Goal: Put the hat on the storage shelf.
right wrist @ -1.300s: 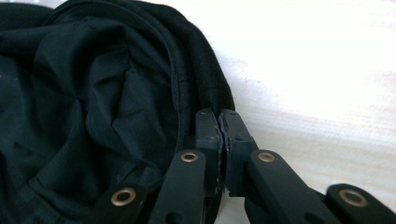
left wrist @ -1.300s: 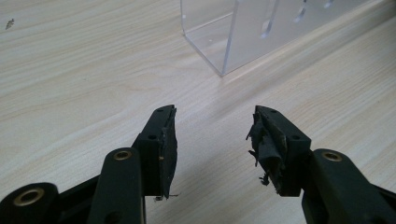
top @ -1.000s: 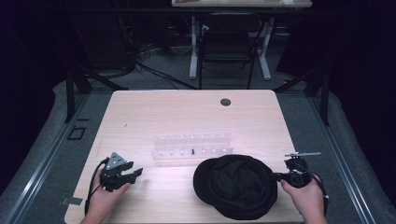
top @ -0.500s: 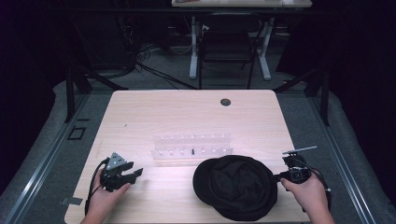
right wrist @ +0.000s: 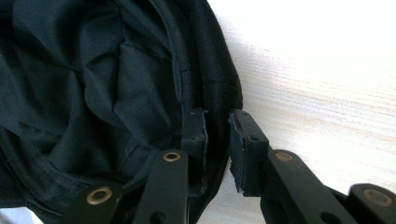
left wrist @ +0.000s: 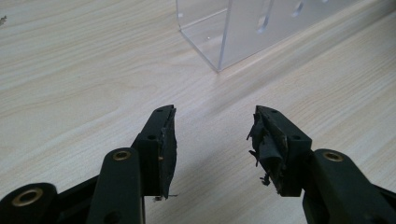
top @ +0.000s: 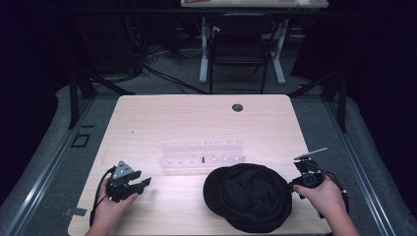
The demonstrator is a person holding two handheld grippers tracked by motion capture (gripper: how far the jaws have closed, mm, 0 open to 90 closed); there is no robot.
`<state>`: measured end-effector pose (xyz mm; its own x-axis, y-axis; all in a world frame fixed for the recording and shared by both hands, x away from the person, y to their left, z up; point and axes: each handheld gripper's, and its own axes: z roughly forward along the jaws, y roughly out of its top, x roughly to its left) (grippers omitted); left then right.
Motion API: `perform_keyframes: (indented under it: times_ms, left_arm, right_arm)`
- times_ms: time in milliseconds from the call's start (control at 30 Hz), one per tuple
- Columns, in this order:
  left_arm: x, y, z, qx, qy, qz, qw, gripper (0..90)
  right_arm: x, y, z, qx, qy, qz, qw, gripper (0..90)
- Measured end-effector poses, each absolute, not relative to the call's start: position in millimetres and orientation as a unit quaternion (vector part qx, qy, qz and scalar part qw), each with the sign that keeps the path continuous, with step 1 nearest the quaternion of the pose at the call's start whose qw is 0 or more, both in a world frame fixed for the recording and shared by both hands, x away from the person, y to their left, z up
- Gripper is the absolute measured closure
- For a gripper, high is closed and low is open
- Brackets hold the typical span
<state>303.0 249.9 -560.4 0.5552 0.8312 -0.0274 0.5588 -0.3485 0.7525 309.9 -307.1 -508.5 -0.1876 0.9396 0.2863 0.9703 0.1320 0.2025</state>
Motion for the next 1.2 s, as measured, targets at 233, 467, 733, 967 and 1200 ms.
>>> perform_keyframes:
  times_ms: [233,467,733,967,1200]
  left_arm:
    - [303,250,-561,0.802,0.434,0.183,0.368,49.4]
    - [303,249,-561,0.802,0.435,0.181,0.367,49.4]
    - [303,249,-561,0.803,0.434,0.181,0.366,49.4]
    - [303,249,-561,0.802,0.435,0.182,0.367,49.4]
    - [303,249,-561,0.802,0.434,0.182,0.366,49.4]
  right_arm:
    - [318,-308,-514,-0.632,-0.758,-0.148,0.067,75.0]
    - [321,-308,-518,-0.635,-0.756,-0.138,0.081,74.9]
    - [324,-307,-522,-0.652,-0.739,-0.141,0.096,77.3]
    - [326,-307,-521,-0.646,-0.746,-0.126,0.1,79.7]
    - [325,-307,-520,-0.644,-0.746,-0.133,0.106,85.3]
